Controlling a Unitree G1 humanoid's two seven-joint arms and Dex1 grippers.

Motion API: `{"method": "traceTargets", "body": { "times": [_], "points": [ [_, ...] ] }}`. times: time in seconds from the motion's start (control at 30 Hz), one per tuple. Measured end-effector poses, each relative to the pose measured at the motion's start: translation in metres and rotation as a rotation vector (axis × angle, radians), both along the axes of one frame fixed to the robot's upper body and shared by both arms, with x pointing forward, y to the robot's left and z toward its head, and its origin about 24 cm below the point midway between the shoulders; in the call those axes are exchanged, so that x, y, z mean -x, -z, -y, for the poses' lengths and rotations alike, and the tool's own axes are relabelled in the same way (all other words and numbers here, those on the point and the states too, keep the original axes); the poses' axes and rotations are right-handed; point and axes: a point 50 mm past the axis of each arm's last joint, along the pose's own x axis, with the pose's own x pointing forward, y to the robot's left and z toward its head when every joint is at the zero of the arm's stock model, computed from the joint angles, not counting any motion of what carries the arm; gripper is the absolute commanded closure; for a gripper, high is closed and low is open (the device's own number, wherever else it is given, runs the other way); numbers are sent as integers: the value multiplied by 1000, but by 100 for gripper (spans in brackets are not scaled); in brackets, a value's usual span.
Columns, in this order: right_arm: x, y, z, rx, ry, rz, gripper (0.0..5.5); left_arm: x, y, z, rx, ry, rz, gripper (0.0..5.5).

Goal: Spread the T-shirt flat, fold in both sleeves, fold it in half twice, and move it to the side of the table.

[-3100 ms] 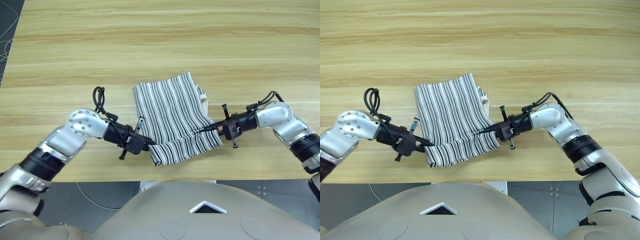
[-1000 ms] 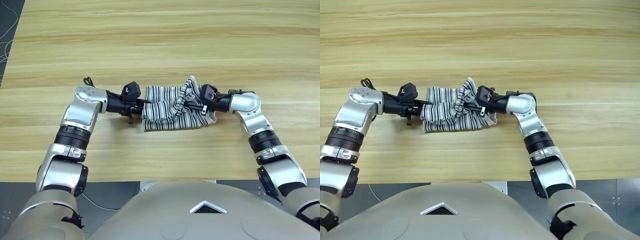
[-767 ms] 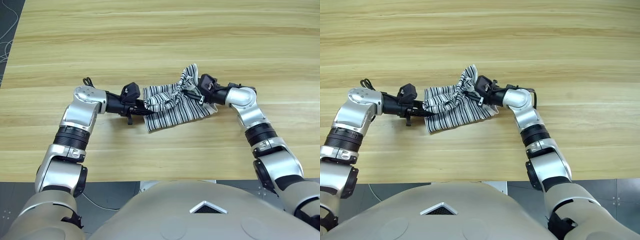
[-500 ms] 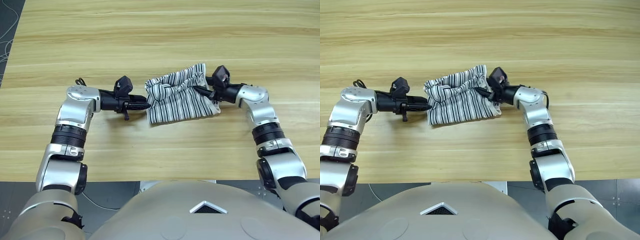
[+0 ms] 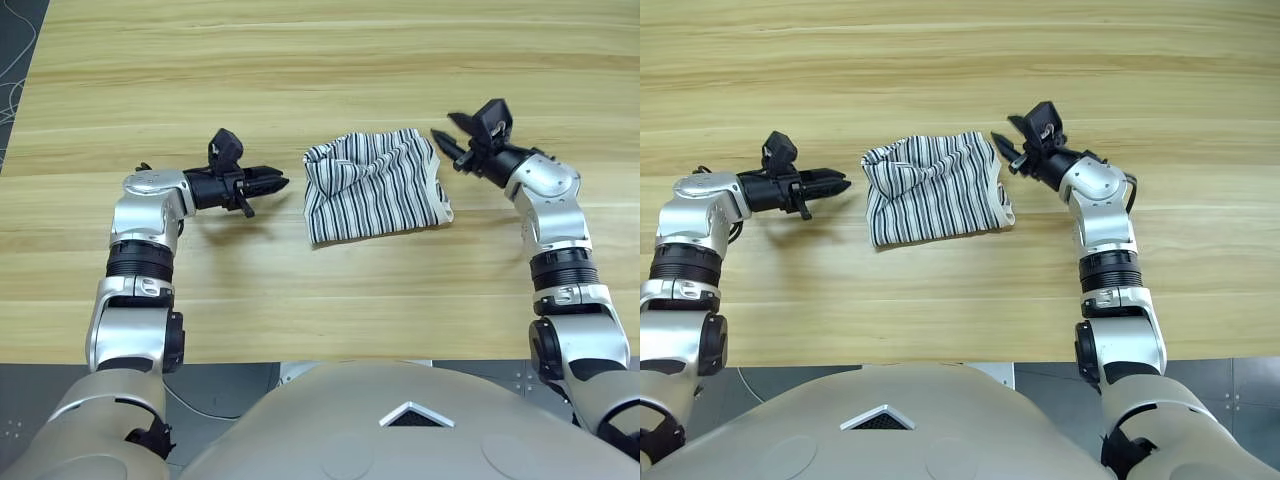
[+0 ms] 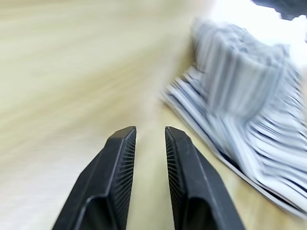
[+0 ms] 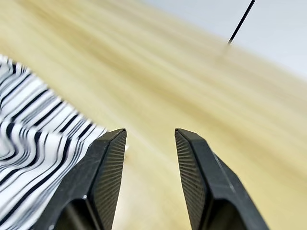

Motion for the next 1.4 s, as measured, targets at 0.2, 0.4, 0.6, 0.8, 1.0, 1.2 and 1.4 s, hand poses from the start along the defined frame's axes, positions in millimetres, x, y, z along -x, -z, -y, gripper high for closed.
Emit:
{"method": "traceTargets", "body": {
  "times": [0.2,0.4,0.6,0.8,1.0,1.2,1.4],
  "points": [
    [8,-13,-38,110,-101,309,363,-5,-25,24,106,33,189,439],
    [27,12,-57,146,-244,235,363,13,-45,47,104,136,274,439],
    [42,44,-74,177,-342,113,363,21,-73,64,126,200,387,439],
    [43,61,-75,207,-351,63,363,28,-65,83,133,269,344,439],
    [38,64,-77,234,-365,69,363,35,-35,109,131,346,221,439],
    [36,62,-78,217,-359,91,363,44,-20,116,124,380,176,439],
    [40,59,-78,203,-377,103,363,20,-13,96,115,277,159,439]
  ]
}}
